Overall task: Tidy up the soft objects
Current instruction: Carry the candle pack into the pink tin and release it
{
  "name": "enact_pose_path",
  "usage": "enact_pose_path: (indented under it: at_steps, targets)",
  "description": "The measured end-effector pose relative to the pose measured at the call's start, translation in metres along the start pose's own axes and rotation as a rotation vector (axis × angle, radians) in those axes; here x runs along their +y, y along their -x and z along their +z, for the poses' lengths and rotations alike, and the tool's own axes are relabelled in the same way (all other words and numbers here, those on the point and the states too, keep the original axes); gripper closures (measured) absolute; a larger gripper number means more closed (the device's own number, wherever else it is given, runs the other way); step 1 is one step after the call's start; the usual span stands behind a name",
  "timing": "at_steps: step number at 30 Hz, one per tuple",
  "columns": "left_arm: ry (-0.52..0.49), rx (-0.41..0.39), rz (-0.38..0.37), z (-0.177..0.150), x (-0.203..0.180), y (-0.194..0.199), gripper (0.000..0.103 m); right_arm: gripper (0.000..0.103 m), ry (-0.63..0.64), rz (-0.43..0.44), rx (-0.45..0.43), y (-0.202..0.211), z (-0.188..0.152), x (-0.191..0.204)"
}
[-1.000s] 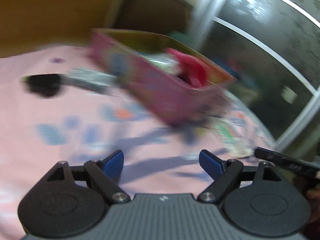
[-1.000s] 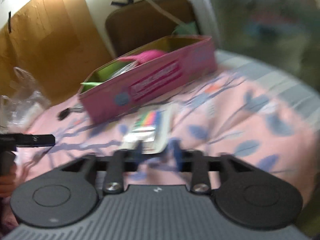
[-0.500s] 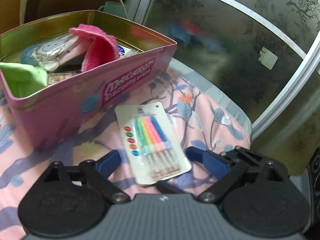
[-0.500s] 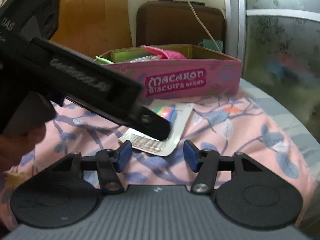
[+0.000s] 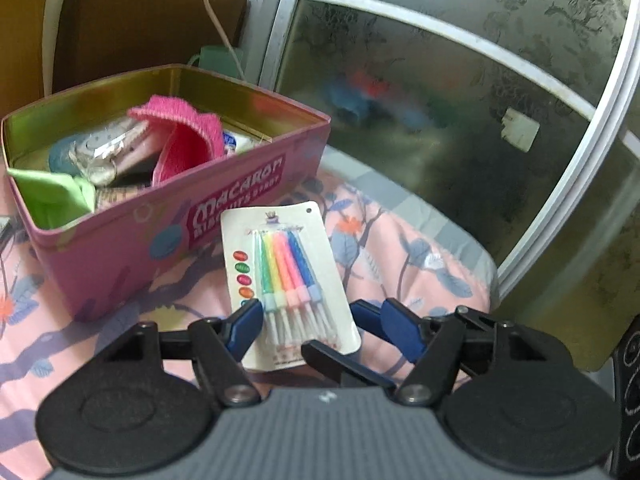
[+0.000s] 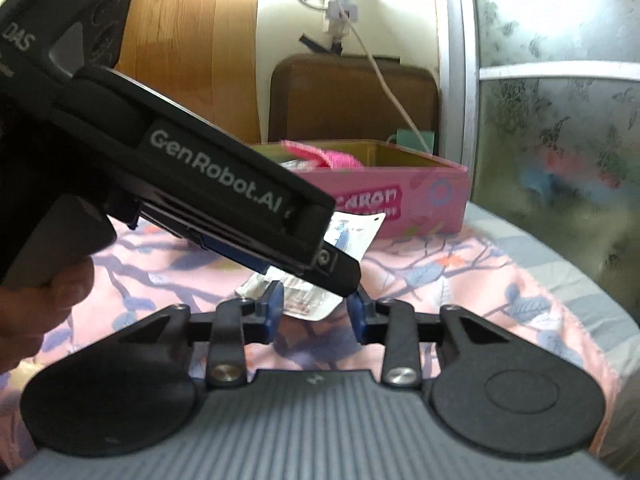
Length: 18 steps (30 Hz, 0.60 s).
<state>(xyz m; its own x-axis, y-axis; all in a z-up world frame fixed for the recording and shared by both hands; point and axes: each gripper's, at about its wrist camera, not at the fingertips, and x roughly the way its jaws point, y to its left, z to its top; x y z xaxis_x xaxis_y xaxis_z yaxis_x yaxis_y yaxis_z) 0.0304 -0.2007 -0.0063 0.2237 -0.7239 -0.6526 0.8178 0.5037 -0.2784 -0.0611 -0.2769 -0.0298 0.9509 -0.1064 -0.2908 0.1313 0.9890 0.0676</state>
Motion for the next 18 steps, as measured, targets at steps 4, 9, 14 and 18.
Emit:
enact_pose_path:
  at_steps: [4,9,14,18]
  targets:
    - [-0.002,-0.046,-0.007,0.004,-0.001,0.012,0.037,0.066,0.023,-0.019,-0.056,0.007,0.007,0.005]
    - [-0.014,-0.111,-0.003,0.020,-0.001,0.027,0.036,0.065,0.037,-0.005,-0.103,-0.009,0.031,0.000]
    - [-0.019,-0.177,0.057,0.047,0.012,0.036,0.034,0.065,0.032,0.043,-0.112,-0.052,0.060,0.000]
    - [0.015,-0.195,0.120,0.072,0.039,0.033,0.028,0.063,-0.011,0.099,-0.047,-0.101,0.077,0.003]
